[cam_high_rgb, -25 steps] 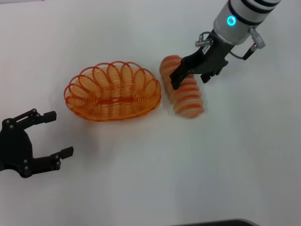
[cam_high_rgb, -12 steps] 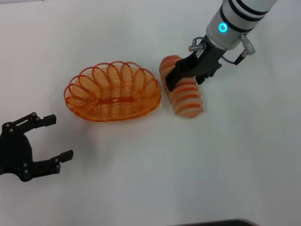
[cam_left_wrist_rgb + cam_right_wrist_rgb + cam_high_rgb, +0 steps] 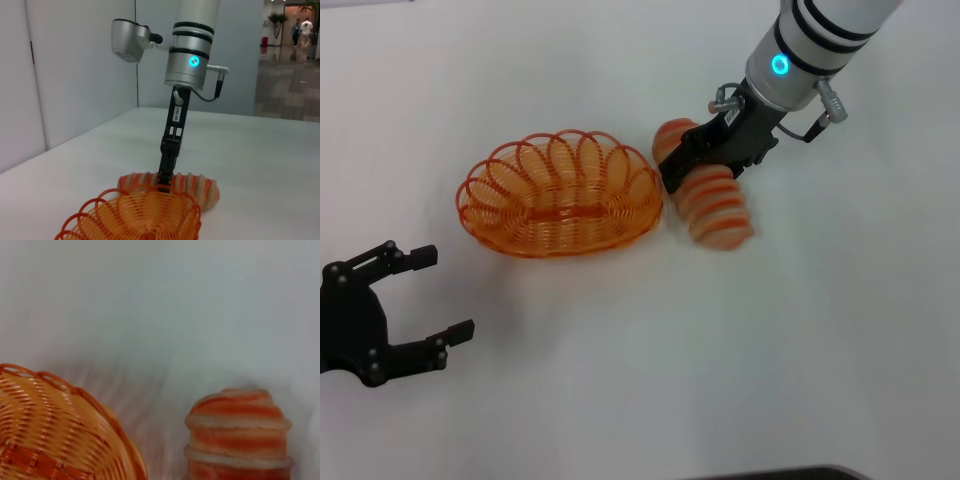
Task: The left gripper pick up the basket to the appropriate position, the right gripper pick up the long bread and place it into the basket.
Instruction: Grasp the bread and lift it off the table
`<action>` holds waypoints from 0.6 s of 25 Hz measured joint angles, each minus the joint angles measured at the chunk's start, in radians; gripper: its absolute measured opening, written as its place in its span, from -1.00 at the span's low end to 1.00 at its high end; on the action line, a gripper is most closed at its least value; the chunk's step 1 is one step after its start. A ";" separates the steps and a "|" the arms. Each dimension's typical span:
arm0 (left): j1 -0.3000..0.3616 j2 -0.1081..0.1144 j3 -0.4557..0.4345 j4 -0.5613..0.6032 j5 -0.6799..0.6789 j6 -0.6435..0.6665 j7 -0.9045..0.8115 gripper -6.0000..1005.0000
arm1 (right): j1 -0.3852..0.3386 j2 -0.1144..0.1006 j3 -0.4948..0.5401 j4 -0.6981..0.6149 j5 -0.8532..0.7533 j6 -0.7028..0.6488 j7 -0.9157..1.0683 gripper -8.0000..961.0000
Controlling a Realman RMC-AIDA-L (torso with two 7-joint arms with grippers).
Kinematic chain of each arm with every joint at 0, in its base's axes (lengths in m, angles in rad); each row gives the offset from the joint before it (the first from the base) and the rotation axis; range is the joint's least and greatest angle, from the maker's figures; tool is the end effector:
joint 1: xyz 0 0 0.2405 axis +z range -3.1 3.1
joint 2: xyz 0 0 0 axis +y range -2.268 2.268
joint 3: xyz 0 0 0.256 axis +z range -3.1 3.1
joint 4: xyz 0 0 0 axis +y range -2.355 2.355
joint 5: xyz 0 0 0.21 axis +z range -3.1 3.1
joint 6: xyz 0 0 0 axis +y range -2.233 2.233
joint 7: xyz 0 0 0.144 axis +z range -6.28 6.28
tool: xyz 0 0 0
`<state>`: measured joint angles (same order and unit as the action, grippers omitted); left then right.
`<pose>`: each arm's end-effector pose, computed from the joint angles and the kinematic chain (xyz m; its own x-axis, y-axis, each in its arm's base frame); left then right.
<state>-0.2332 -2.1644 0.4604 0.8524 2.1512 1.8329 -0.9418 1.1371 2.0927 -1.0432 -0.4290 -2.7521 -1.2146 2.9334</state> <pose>-0.3230 0.2203 0.0180 0.8769 0.1156 0.4665 0.2840 -0.9077 -0.3089 0.1693 0.4160 -0.0717 0.2973 -0.9531 0.0573 -0.8386 -0.2893 -0.4616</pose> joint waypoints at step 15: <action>0.002 0.000 -0.002 0.001 -0.001 -0.006 0.002 0.75 | -0.036 -0.006 -0.001 -0.069 -0.001 -0.015 0.001 0.62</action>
<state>-0.2316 -2.1644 0.4589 0.8529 2.1505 1.8269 -0.9402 1.1012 2.0871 -1.0440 -0.4983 -2.7536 -1.2298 2.9341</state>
